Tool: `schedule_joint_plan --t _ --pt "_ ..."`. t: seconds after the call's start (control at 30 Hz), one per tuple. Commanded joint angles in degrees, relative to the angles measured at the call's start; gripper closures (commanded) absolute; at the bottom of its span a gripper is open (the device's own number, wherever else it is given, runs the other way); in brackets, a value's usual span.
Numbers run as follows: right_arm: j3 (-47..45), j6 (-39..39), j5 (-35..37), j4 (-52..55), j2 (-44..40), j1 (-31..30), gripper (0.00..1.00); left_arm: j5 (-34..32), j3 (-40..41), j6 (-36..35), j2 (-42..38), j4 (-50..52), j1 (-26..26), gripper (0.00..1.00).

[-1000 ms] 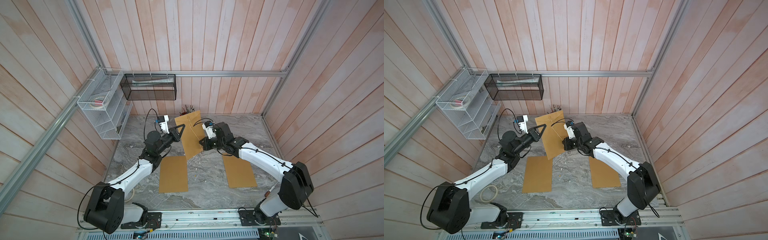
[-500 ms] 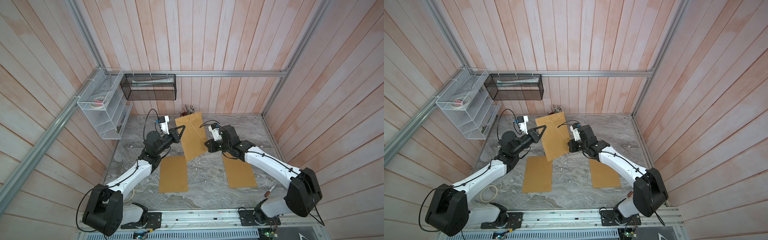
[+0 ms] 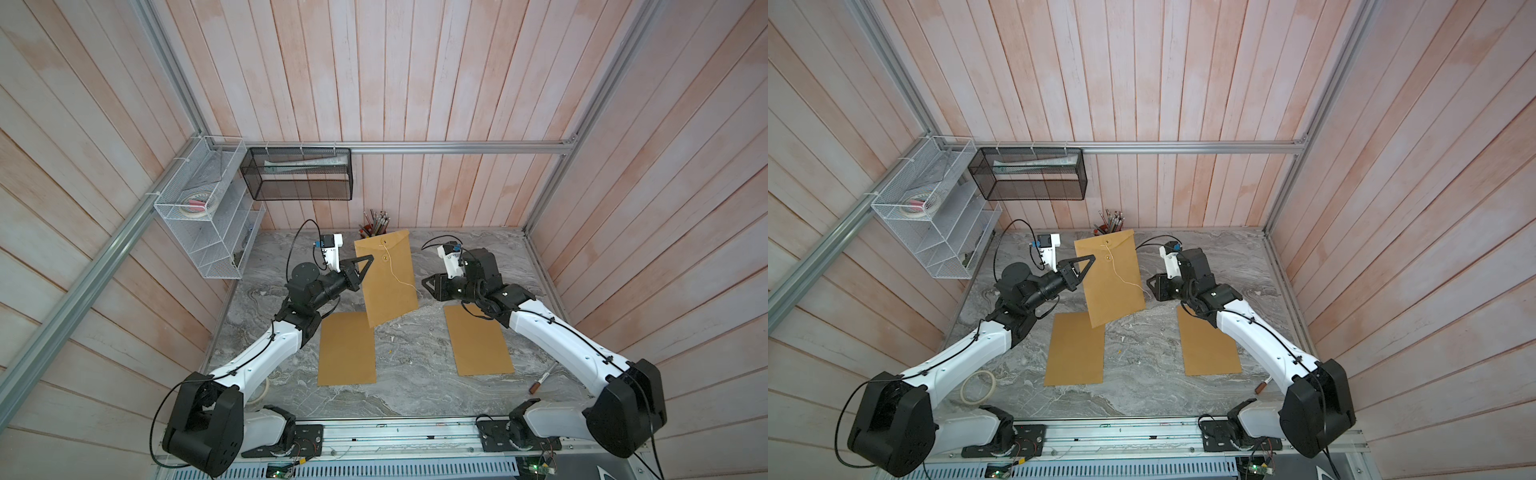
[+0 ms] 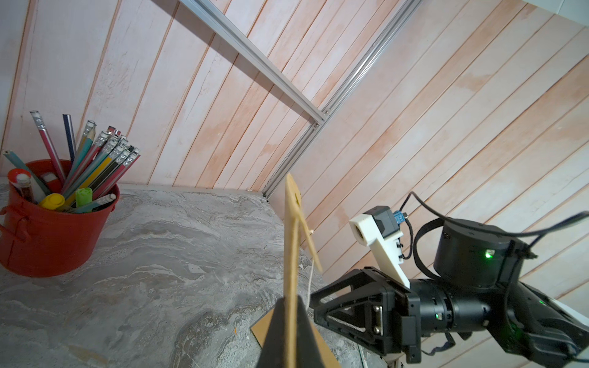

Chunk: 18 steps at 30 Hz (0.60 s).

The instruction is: Open the file bag

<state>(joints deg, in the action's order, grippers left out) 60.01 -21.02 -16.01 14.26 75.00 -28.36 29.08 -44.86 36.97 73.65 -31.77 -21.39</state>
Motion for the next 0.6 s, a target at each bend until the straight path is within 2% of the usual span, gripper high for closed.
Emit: schedule_joint_plan --t 0.0,0.13,0.27,0.57 --pt "-0.9 -0.6 -5.4 -2.5 -3.0 3.4 0.62 3.5 0.8 -2.2 -1.1 -2.4 0.2 1.00" --pt "0.3 -2.3 -11.6 -7.5 -2.5 6.7 0.59 7.7 0.6 -1.4 -0.2 -5.1 0.0 1.00" --pt "3.1 -2.5 -14.6 -10.0 0.9 6.9 0.57 10.3 0.0 -1.3 0.6 -5.8 -1.5 1.00" --pt "4.2 -4.3 -19.1 -14.9 4.2 6.9 0.56 9.5 -0.4 -2.0 1.8 -4.2 -5.6 1.00"
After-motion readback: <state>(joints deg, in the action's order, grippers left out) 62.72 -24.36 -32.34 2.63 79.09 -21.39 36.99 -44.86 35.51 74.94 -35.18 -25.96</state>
